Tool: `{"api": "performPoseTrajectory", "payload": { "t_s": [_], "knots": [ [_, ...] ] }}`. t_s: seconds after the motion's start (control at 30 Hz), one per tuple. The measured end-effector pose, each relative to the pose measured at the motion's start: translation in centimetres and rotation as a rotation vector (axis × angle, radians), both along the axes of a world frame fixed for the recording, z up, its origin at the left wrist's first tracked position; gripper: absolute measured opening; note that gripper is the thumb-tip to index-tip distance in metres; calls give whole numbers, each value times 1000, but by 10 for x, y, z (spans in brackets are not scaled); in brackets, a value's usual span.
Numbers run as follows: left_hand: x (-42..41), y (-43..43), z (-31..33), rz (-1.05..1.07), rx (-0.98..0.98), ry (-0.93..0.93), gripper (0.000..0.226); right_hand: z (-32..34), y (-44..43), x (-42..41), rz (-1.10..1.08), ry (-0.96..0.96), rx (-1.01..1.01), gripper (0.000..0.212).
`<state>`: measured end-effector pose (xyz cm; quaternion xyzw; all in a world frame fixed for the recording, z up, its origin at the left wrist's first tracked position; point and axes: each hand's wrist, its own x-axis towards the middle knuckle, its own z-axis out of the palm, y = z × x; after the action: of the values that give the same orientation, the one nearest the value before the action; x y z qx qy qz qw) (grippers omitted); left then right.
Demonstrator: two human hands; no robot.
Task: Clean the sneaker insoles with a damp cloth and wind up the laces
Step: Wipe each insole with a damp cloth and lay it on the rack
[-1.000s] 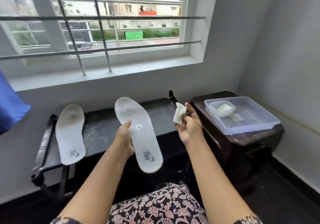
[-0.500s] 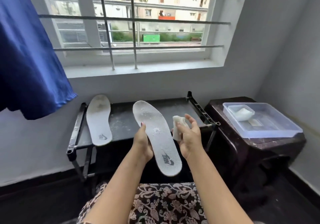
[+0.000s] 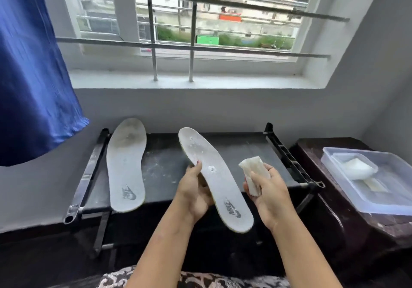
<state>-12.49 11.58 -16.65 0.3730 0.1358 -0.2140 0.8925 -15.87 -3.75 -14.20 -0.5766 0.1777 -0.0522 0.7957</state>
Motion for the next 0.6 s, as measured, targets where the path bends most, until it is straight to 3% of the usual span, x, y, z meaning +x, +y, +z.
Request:
{"api": "performPoseTrajectory", "payload": {
  "t_s": [0.2,0.4,0.6],
  "knots": [
    [9,-5,-6,57,-6,20,36,2,14,6,175,27,-166,4],
    [-2,6,-10,71,-9,25,38,5,25,0,352,65,-167,15],
    [-16,9,-1,26,-84,-43,46,4,29,1,356,95,-197,8]
  ]
}}
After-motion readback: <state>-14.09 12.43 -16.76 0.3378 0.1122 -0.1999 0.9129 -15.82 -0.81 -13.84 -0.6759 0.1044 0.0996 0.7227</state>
